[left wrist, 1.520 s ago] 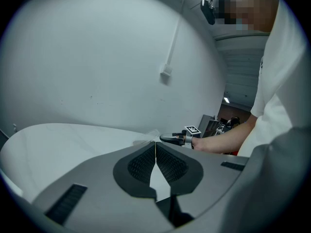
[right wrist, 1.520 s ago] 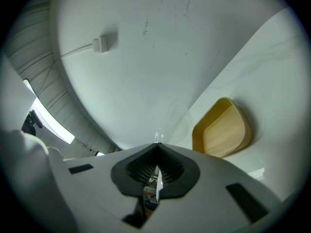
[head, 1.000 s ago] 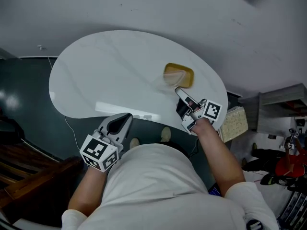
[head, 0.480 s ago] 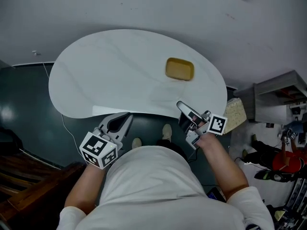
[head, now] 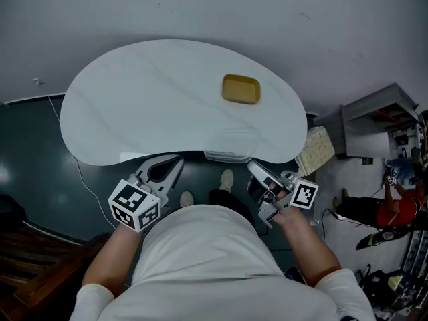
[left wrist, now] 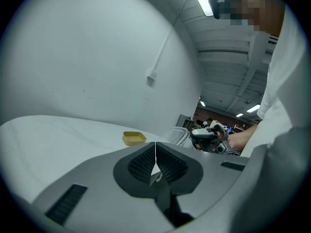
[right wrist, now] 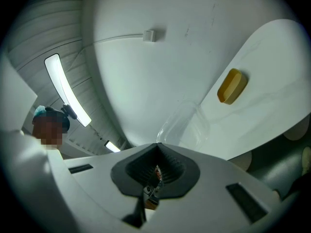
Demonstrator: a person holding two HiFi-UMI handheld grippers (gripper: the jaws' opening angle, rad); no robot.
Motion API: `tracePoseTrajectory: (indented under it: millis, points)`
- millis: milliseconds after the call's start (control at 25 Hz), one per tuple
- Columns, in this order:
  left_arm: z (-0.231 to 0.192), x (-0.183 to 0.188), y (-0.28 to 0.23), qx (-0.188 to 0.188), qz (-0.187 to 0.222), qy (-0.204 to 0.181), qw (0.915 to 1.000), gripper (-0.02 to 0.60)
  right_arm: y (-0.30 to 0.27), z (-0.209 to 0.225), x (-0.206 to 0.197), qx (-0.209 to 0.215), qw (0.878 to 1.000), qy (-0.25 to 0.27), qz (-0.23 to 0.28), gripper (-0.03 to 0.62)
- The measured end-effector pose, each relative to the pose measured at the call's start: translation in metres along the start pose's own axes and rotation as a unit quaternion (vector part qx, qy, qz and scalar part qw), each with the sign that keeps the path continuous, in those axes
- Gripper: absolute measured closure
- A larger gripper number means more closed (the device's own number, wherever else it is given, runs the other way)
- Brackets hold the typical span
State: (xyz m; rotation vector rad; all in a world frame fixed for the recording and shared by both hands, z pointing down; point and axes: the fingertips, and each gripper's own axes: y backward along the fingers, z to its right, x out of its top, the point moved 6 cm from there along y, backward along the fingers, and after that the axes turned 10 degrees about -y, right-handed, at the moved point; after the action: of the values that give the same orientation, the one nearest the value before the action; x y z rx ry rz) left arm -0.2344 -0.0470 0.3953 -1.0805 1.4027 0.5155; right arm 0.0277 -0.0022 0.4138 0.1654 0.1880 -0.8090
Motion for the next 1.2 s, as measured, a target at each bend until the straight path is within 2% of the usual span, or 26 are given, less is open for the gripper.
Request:
tracePoseTrajectory:
  millis: [600, 1200]
  points:
    - [0.009, -0.008, 0.005, -0.021, -0.005, -0.001, 0.9998, 0.563, 0.016, -0.015, -0.025, 0.005, 1.0, 0.004, 0.012, 0.589]
    - [-0.001, -0.012, 0.006, -0.019, -0.006, 0.006, 0.9998, 0.563, 0.015, -0.024, -0.028, 0.012, 1.0, 0.002, 0.016, 0.589]
